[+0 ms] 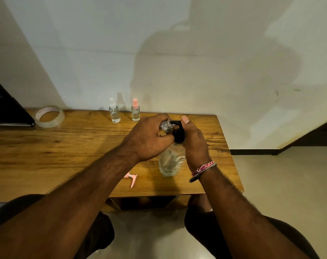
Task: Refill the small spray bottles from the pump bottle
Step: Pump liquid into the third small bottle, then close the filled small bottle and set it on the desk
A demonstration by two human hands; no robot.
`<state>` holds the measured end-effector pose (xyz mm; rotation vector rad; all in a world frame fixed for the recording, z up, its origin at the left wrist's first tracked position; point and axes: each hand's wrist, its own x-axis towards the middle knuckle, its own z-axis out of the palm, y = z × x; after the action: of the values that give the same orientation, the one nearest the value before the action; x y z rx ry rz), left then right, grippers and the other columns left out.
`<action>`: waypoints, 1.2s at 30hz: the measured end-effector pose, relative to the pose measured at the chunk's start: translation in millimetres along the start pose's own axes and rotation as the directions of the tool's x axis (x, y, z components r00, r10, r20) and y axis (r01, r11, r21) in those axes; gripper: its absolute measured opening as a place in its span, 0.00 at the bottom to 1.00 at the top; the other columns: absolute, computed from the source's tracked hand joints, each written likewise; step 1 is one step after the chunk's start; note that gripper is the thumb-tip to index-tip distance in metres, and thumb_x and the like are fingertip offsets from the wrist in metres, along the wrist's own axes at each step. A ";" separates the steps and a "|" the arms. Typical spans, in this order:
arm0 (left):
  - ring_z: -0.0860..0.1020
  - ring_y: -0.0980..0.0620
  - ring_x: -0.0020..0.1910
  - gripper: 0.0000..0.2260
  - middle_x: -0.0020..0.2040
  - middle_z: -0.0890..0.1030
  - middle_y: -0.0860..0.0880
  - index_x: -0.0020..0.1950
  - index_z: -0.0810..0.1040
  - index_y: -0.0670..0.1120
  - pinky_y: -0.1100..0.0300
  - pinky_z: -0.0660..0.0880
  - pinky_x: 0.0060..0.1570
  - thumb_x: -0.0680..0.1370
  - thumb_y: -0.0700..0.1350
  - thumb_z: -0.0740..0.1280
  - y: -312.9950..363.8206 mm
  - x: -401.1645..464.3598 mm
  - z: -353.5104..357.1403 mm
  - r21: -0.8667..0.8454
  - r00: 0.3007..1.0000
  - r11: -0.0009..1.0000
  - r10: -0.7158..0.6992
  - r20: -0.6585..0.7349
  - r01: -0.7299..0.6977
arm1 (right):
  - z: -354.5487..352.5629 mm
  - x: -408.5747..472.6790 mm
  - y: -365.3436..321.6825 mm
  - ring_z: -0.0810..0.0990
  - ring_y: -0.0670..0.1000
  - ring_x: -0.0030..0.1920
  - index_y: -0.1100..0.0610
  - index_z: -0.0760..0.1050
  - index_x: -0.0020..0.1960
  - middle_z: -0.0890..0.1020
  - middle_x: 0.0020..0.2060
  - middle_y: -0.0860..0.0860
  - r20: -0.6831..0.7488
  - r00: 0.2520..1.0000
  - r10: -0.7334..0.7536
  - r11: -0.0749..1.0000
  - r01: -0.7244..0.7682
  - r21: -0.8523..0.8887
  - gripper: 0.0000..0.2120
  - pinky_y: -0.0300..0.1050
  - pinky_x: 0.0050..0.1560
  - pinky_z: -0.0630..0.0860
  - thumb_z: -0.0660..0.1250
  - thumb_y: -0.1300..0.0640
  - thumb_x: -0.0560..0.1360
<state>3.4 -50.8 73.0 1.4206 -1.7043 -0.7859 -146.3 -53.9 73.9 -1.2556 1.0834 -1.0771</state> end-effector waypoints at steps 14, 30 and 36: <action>0.77 0.50 0.32 0.05 0.37 0.82 0.53 0.44 0.76 0.54 0.53 0.74 0.31 0.69 0.46 0.68 -1.2 -9.8 -3.1 0.004 0.989 0.998 0.056 -0.137 -0.056 | -5.1 7.6 -4.6 0.85 0.57 0.56 0.55 0.86 0.48 0.87 0.49 0.55 -0.057 0.981 -0.187 0.982 0.188 0.017 0.18 0.54 0.60 0.78 0.64 0.42 0.77; 0.78 0.51 0.30 0.11 0.37 0.83 0.58 0.45 0.79 0.63 0.54 0.74 0.28 0.74 0.45 0.71 -3.2 -45.9 -20.9 -0.059 0.976 0.998 0.012 -0.216 -0.026 | 16.2 -47.6 -55.7 0.80 0.53 0.51 0.62 0.80 0.47 0.81 0.47 0.54 0.046 0.699 -0.714 0.614 0.656 -0.439 0.04 0.39 0.49 0.74 0.73 0.63 0.75; 0.79 0.51 0.35 0.05 0.37 0.81 0.52 0.45 0.77 0.52 0.51 0.76 0.32 0.72 0.51 0.69 -18.1 -72.7 -39.4 -0.053 0.969 0.998 -0.049 -0.242 0.037 | 59.5 -61.4 -26.2 0.80 0.46 0.50 0.58 0.80 0.50 0.81 0.46 0.49 0.111 0.795 -0.596 0.707 0.586 -0.397 0.07 0.42 0.49 0.77 0.74 0.64 0.73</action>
<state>52.5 17.8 65.8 1.4611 -1.4629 -0.6418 -98.3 15.9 102.5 -2.0376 0.9712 -1.3825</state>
